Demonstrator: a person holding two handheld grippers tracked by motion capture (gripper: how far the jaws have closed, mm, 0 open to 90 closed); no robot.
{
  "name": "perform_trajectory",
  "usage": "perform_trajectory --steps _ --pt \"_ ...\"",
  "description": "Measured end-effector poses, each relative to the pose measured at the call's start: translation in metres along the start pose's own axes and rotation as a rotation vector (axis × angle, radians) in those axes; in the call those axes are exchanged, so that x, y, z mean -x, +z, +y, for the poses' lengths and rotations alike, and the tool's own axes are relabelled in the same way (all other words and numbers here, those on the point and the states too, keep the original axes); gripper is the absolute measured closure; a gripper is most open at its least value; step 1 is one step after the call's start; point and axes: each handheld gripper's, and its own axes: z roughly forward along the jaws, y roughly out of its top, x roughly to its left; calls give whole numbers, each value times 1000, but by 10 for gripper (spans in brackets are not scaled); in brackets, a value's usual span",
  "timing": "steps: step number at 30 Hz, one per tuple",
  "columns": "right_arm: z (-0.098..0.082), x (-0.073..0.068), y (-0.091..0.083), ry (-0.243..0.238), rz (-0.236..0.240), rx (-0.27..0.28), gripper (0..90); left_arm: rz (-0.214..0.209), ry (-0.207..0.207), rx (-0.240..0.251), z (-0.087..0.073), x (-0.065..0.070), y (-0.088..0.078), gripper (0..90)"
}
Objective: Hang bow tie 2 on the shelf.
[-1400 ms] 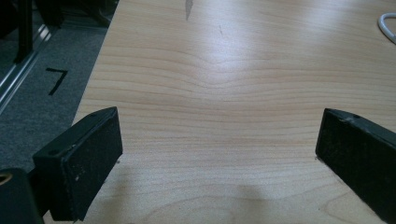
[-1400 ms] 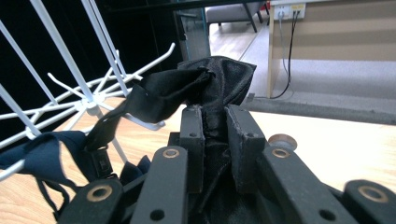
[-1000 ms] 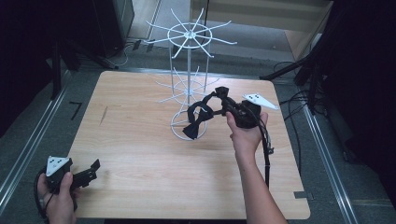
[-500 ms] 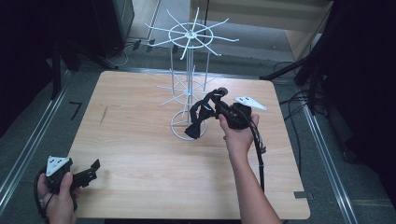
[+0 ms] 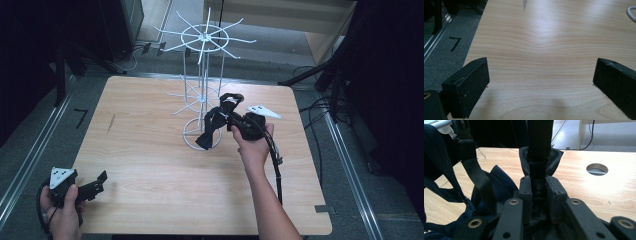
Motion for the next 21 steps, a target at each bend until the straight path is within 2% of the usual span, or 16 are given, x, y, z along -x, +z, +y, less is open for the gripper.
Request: perform_trajectory --steps 2,7,8,11,20,21 --pt "0 0 0 5 3 -3 744 0 0 0 0 0 0 10" --pt "-3 1 1 -9 -12 3 570 -1 -1 -1 0 0 0 10" --pt "-4 1 0 -5 -20 7 507 -1 0 -1 0 0 0 10" --pt "-4 2 -1 -9 -24 10 468 0 1 -1 0 0 0 10" --pt "-1 5 -14 -31 -51 25 238 1 0 1 0 0 0 10" --pt "-1 5 -14 -31 -51 25 238 2 0 1 0 0 0 10"
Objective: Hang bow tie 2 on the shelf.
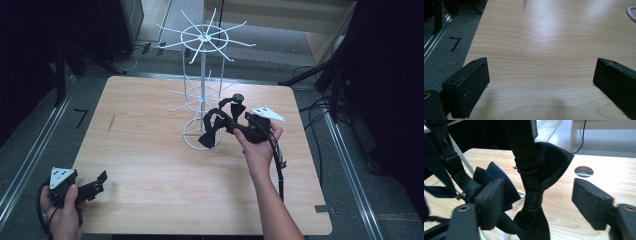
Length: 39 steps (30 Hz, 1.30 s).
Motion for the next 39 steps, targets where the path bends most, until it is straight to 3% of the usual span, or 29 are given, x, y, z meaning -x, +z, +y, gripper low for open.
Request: perform_trajectory --steps 16,26,39 --pt "3 6 -39 -11 -10 58 134 0 -5 1 0 -1 0 10" --pt "-12 27 -62 12 -40 58 3 1 -1 0 0 0 0 10" --pt "-44 49 -86 1 -66 49 0 4 4 -1 0 0 0 10"
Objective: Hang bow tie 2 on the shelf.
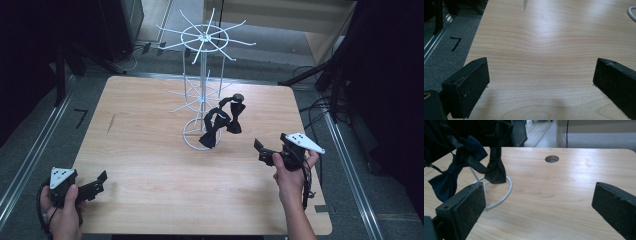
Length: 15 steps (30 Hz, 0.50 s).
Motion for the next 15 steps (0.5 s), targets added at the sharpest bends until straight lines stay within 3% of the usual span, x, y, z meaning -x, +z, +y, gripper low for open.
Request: perform_trajectory --steps 15 --pt "-42 29 -22 30 -35 -25 0 0 5 -4 0 0 0 10"
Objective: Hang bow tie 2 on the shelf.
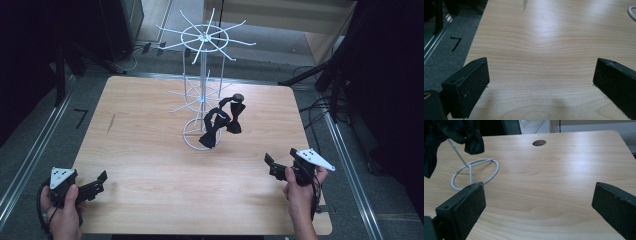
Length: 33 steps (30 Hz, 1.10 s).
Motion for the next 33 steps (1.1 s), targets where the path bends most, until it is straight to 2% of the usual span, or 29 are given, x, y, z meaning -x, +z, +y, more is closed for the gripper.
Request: perform_trajectory --steps 8,16,28,33 --pt "-23 16 -9 10 -22 -28 0 0 0 -3 0 0 0 10" --pt "-35 32 -20 -19 -52 -49 0 2 1 2 0 1 0 10" --pt "-56 67 -45 48 -111 -62 0 3 2 10 0 1 0 10" --pt "-63 76 -56 50 -120 -72 0 5 0 12 0 1 0 10"
